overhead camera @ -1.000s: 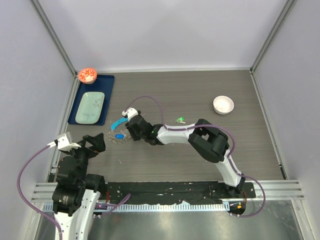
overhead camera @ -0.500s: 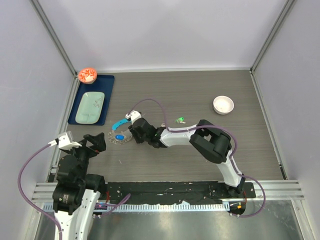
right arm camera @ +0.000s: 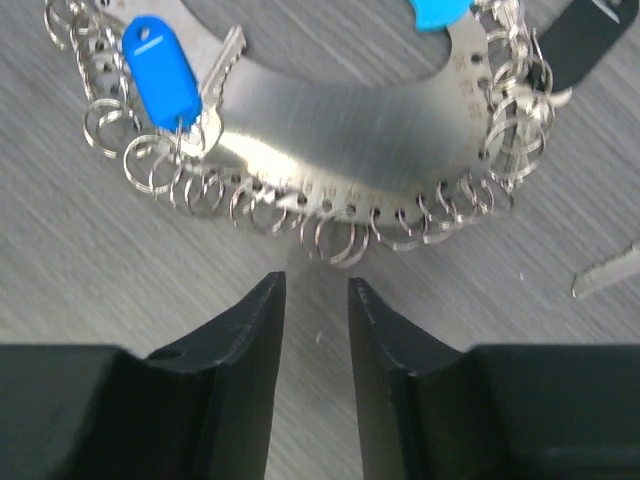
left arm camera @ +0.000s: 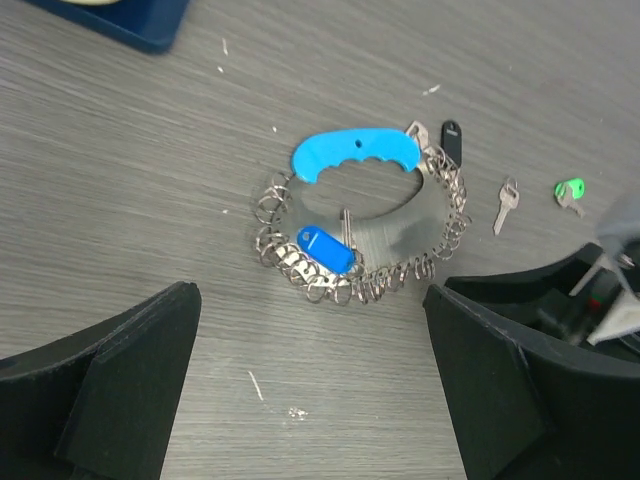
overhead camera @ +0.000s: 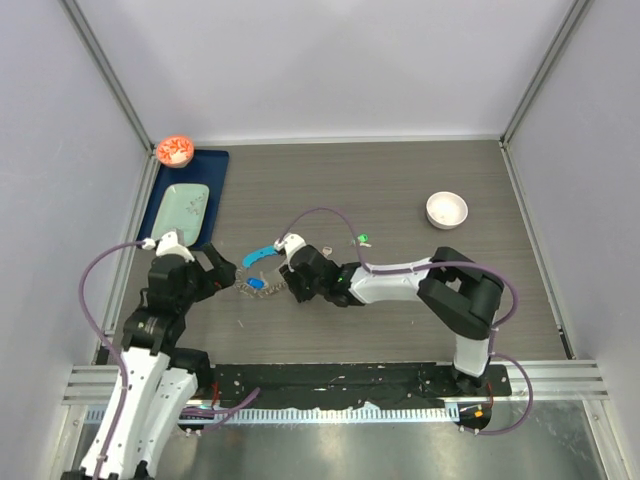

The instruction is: Put the keys on the keyring

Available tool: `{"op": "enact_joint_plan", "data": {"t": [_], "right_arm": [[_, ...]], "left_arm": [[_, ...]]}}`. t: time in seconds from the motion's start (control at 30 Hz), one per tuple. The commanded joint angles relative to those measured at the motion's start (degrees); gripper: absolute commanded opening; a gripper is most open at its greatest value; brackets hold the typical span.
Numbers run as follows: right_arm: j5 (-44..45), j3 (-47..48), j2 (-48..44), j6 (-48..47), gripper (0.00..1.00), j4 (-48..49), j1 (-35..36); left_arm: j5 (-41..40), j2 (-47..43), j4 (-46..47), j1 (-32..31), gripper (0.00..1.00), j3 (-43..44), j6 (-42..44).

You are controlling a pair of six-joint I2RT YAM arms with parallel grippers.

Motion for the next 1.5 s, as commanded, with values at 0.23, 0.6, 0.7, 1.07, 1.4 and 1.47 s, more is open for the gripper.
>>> {"op": "enact_joint_plan", "data": {"t": [0.23,0.6,0.7,1.07,1.4,1.47], "right_arm": [[7.9,-12.8,-21.6,0.1,0.64,6.1,-1.7],[16.0,-27.7,-34.2,12.3,0.73,17.1,-12.9],[17.0,-28.9,-34.3,13.2,0.73,18.6,-13.1],[16.7,-29.7,-33.3,13.4,0.73,20.5,-13.1],[16.8,-30.0,-33.6,13.2,0.72,21.1,-13.2],[16.8,-30.1,-33.6,13.2,0.72,21.1,-13.2]], "left_arm": [[8.5,23.4,7.4,-4.4,0.98,5.4,-4.7],[-12.8,41.6,7.7,-23.3,0.85,15.0,-9.0],[-15.7,46.4,7.2,-26.4,0.71,16.9,-9.3],[-18.7,59.8,3.0,-31.5,0.40,24.9,-10.3],[-14.1,66.0,2.0,-31.7,0.31,26.6,-9.0],[-13.6,67.0,1.7,-31.7,0.30,26.7,-8.9]]}}
